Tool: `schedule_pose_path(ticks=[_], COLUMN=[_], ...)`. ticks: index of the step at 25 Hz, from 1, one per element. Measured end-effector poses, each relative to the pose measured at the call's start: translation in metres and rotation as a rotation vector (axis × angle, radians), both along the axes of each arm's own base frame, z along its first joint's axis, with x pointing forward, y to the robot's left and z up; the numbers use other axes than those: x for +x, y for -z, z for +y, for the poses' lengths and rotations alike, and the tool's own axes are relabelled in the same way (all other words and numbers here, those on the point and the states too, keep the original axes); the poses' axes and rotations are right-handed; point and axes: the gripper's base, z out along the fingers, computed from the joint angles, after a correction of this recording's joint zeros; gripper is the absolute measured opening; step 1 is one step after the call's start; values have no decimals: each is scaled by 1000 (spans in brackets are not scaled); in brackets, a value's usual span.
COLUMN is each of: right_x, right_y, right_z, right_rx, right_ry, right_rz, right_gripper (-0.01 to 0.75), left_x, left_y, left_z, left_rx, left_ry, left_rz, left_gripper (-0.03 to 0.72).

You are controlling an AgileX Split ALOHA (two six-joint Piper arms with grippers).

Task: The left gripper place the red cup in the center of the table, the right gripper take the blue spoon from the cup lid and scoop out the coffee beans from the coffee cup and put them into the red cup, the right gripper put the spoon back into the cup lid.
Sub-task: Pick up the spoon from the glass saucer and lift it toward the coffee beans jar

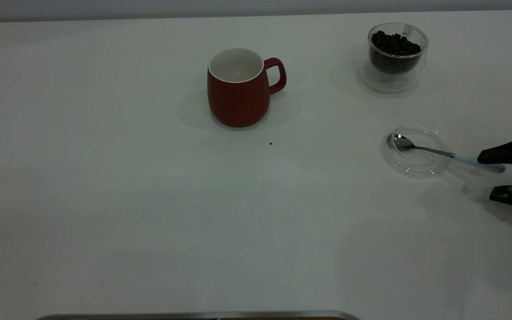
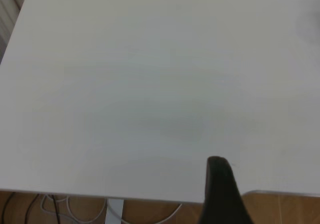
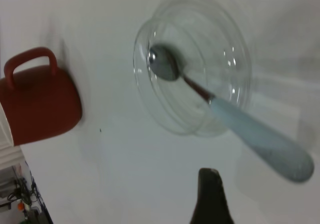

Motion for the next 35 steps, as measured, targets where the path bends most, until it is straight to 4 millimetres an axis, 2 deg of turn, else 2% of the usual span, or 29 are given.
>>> schedule_pose_path(ticks=[8,15,28,31,35], right_x=[9,8,17,17,17], right_y=[0,1,0,0,0], right_z=[-4,-4,5,5,8], right_rx=[-9,-4,1,1,2], right_ry=[3,5,-34,-36,-44], right_rz=[-27,-21,-51,-51,-48], right_gripper=[587,546,536,514,441], left_x=[0,0,0,0,0], left_y=[0,0,0,0,0], left_z=[0,0,0,0,0], left_rx=[0,0,0,0,0], left_ry=[0,0,0,0,0], left_rz=[0,0,0,0,0], left_gripper=[532,532,532,532,532])
